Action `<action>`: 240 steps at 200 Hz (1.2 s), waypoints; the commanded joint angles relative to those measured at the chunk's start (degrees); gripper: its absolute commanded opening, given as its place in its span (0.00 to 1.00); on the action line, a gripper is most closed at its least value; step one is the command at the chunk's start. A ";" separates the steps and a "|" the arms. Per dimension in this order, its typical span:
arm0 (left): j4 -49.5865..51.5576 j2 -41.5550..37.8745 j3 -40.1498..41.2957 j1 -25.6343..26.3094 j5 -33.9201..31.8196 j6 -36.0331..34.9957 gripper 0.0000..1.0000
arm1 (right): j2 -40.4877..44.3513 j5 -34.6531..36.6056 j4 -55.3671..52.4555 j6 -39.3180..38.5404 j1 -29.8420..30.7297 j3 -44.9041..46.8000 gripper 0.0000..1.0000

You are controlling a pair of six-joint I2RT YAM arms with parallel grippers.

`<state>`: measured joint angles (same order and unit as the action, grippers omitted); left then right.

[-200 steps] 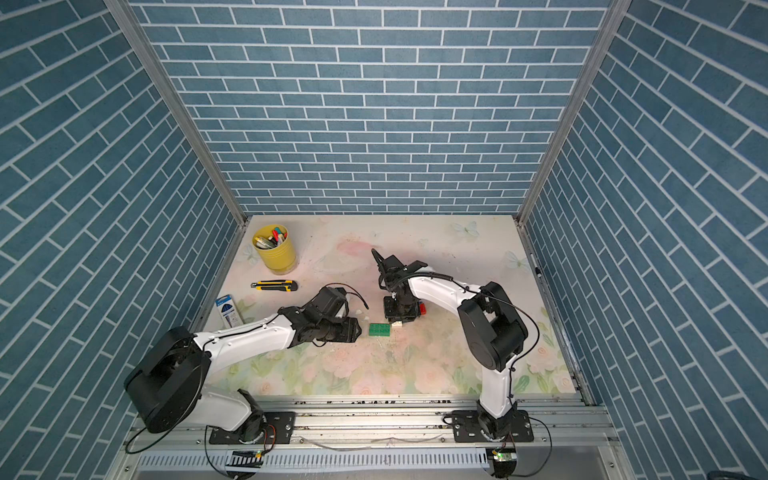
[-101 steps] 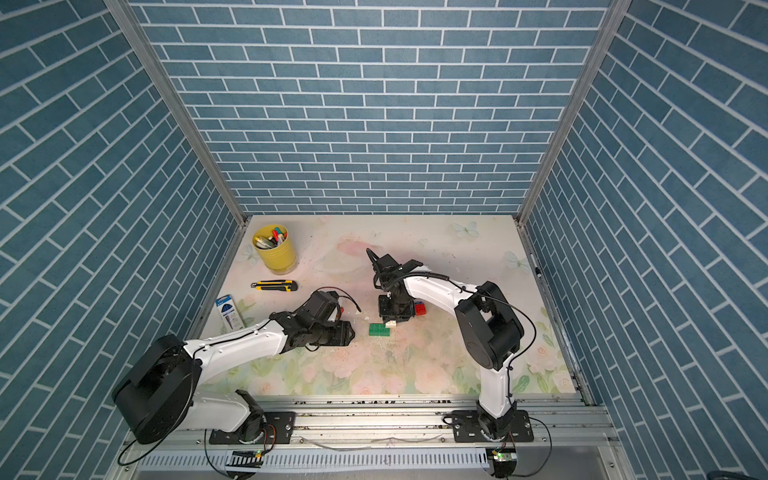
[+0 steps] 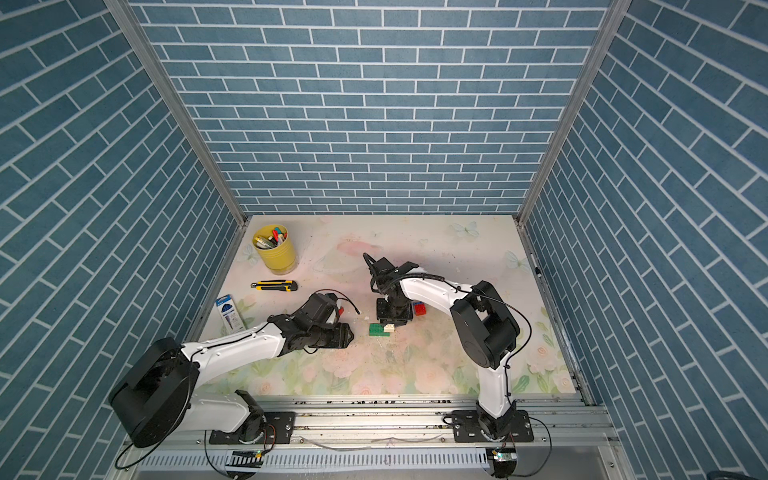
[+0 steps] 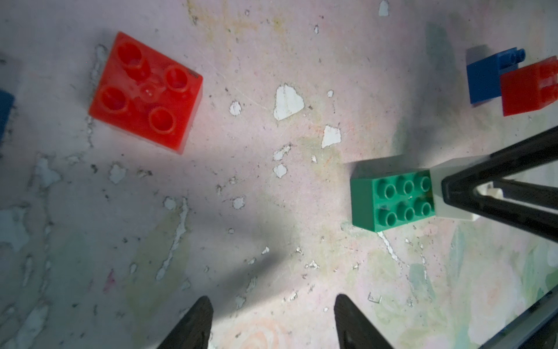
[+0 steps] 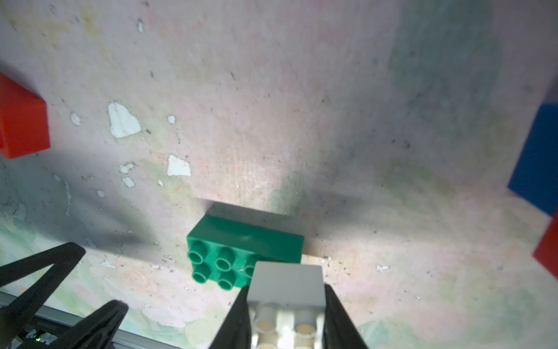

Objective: Assemble the letter y with lego
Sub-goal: Assemble the lego brick with the lego brick.

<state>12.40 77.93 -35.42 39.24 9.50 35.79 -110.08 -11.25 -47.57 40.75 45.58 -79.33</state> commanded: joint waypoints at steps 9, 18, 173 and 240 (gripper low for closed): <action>-0.22 -0.93 0.96 -0.44 0.03 -0.24 0.67 | -2.50 2.47 -2.63 3.17 0.64 -0.65 0.27; -0.36 -1.16 1.10 -0.47 0.17 -0.22 0.67 | -2.59 3.32 -2.86 3.26 0.74 -0.47 0.27; -0.59 -0.59 1.17 -0.57 0.33 0.07 0.67 | -7.93 8.54 -1.18 2.42 1.34 1.64 0.22; -0.05 -0.27 0.57 -0.56 -0.05 0.18 0.67 | -7.16 9.84 -1.35 1.78 0.98 0.66 0.22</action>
<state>11.68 77.47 -34.61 38.96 10.09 35.81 -112.14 -7.07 -49.93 41.74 46.61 -81.25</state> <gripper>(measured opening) 0.669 0.344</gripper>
